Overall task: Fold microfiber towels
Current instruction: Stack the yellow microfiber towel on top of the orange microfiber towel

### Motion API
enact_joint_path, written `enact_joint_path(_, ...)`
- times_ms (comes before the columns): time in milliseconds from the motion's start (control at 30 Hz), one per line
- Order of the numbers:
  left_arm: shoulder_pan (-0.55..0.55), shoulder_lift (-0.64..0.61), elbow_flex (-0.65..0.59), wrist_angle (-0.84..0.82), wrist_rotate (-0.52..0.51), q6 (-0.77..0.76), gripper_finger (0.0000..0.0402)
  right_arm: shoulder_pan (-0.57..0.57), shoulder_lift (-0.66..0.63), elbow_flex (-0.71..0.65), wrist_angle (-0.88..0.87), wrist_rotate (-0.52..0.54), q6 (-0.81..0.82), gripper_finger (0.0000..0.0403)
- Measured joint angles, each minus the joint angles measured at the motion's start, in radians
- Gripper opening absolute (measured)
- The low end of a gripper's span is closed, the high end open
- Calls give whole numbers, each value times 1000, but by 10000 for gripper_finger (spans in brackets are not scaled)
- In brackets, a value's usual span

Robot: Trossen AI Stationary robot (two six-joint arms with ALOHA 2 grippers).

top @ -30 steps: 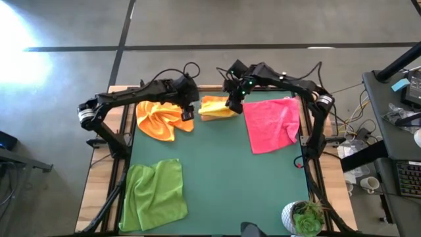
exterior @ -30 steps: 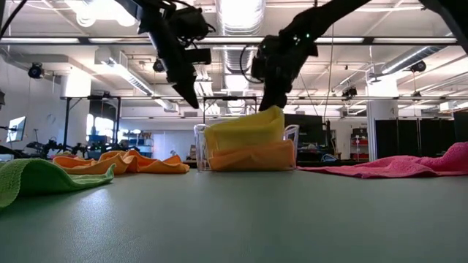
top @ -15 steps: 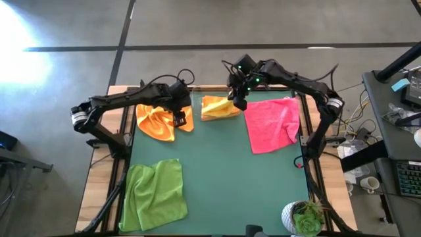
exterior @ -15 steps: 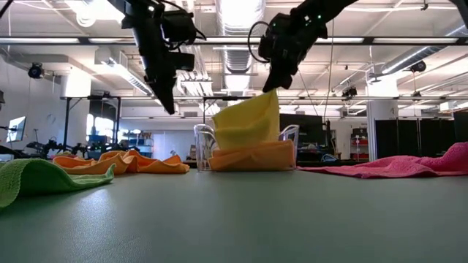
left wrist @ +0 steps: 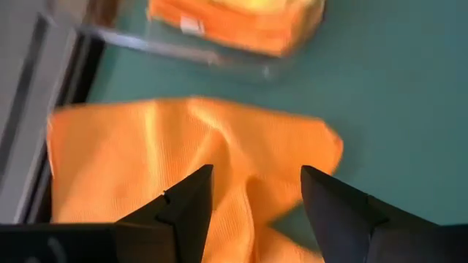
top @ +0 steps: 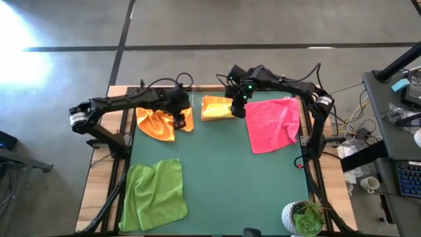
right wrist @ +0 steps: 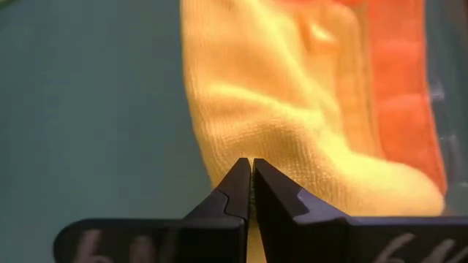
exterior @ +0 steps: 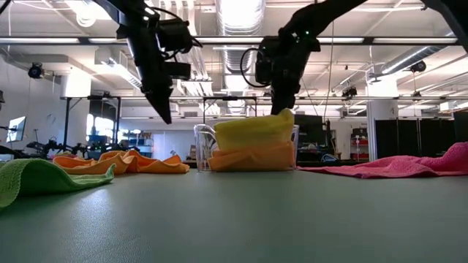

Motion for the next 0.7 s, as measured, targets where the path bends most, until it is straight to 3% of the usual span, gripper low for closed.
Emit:
enact_joint_path(200,0,0,-1,194,0,30,190,8,0,0,-8,1,-27,27)
enact_joint_path(467,-1,18,-3,465,37,145,190,10,-8,14,-17,1,-19,126)
enact_joint_path(700,-35,94,2,589,79,284,190,5,-28,103,-116,2,-69,192)
